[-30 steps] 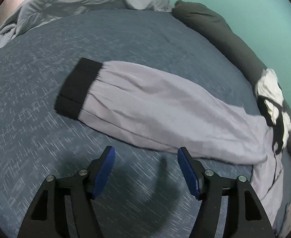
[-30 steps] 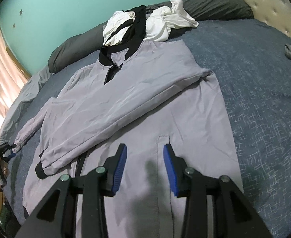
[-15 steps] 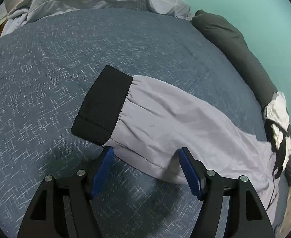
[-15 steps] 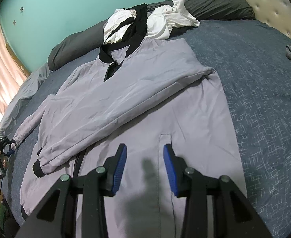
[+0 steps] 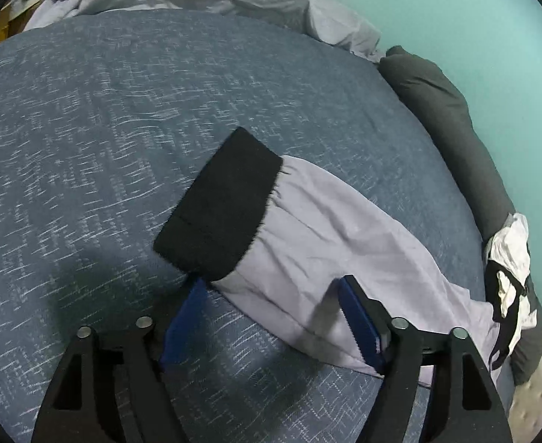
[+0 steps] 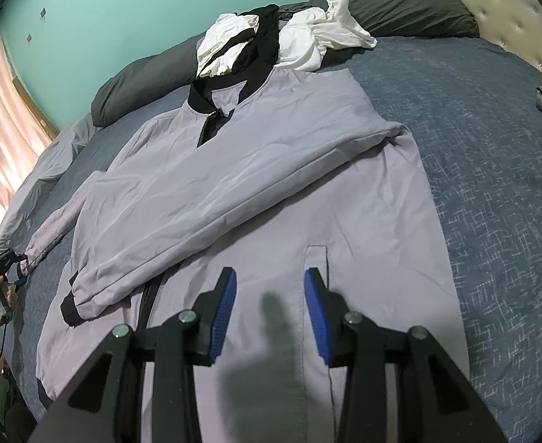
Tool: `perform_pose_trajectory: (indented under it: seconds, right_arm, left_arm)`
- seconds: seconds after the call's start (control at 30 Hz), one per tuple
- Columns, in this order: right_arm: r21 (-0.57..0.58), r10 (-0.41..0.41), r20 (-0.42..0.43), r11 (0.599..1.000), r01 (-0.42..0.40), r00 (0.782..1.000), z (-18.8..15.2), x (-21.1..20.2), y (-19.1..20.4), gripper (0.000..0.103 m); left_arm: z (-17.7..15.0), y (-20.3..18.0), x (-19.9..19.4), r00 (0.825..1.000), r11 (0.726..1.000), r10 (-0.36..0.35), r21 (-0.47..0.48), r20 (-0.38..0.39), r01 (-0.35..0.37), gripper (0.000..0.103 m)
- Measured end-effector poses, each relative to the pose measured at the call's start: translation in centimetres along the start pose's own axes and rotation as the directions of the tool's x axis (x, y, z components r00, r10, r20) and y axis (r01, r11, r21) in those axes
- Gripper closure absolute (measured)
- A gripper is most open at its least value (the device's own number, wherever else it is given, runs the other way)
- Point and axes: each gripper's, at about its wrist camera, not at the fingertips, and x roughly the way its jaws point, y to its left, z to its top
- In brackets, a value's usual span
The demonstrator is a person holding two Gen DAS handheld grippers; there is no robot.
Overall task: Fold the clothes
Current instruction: 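Move the left gripper to the black cuff of the unfolded sleeve, then grasp the black sleeve cuff with the left gripper and lift it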
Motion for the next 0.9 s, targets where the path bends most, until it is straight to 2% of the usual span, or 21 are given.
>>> perform_pose_trajectory:
  seconds: [0.27, 0.33, 0.37, 0.4, 0.6, 0.77, 0.9]
  right_arm:
    - [-0.001, 0.002, -0.003, 1.000, -0.002, 1.000, 0.0, 0.1, 0.0, 0.064]
    - [0.001, 0.002, -0.005, 1.000, -0.002, 1.000, 0.0, 0.2, -0.1, 0.064]
    - [0.002, 0.002, -0.005, 1.000, -0.002, 1.000, -0.1, 0.3, -0.1, 0.064]
    - [0.004, 0.002, -0.006, 1.000, -0.002, 1.000, -0.1, 0.3, -0.1, 0.064]
    - [0.000, 0.002, -0.012, 1.000, -0.002, 1.000, -0.3, 0.5, 0.0, 0.064]
    - [0.008, 0.008, -0.011, 1.000, -0.008, 1.000, -0.4, 0.5, -0.2, 0.064]
    - [0.015, 0.017, -0.009, 1.000, -0.017, 1.000, -0.4, 0.3, -0.3, 0.064]
  left_arm:
    - [0.8, -1.4, 1.6, 1.000, 0.998, 0.020, 0.060, -0.006, -0.019, 0.025]
    - [1.2, -1.7, 1.9, 1.000, 0.998, 0.023, 0.066, -0.006, -0.023, 0.031]
    - [1.3, -1.8, 2.1, 1.000, 0.997, 0.024, 0.069, -0.006, -0.023, 0.041]
    - [1.6, -1.8, 2.1, 1.000, 0.998, 0.017, 0.069, -0.006, -0.016, 0.056]
    - [2.1, -3.0, 2.2, 1.000, 0.994, -0.018, 0.112, -0.005, 0.019, 0.081]
    - [2.5, -5.7, 0.6, 0.998, 0.984, -0.060, 0.171, 0.024, 0.055, 0.087]
    - [2.3, -9.7, -1.3, 0.992, 0.960, -0.126, 0.256, 0.029, 0.114, 0.087]
